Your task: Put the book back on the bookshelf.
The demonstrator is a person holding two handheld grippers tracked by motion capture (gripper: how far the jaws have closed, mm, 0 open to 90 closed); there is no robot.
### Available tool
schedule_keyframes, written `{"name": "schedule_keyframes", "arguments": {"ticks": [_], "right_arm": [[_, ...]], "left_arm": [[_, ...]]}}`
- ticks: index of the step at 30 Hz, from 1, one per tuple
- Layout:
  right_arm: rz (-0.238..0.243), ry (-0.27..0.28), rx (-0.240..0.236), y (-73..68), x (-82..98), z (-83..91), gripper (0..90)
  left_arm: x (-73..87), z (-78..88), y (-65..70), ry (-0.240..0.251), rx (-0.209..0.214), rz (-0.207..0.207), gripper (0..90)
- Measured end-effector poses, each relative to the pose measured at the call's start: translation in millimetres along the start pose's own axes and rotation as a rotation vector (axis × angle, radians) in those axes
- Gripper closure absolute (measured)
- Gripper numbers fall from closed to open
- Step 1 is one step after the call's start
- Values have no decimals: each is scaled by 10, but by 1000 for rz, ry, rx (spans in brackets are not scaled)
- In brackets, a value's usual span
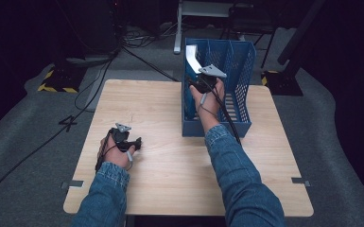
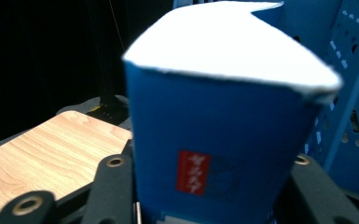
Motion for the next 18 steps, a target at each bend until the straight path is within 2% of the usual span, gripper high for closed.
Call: {"name": "schedule_keyframes", "arguments": {"ticks": [2,5,10,13,18], "right_arm": [[8,-7,4,7,4,13,534],[46,-7,28,20,6,65,506],[53,14,35,30,-56,176,485],[55,9,19,21,-87,286,475],[57,32,-29,-4,-196,579,482]], "left_arm": [[0,0,0,0,0,-1,253],[0,-1,0,1,0,-1,252],[5,5,-1,3,2,-4,251],[7,6,0,1,3,-5,251],[-5,-7,0,1,2,-5,243]]}}
Point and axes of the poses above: each handheld gripper's, and its own axes: z roughly backward along the jaws, x roughly out of its underside, y roughly to its right, the point moved 10 cm from there along -z, roughly forward along the jaws, and after that the axes turned 9 degrees about -z, right-handed, at the moved point
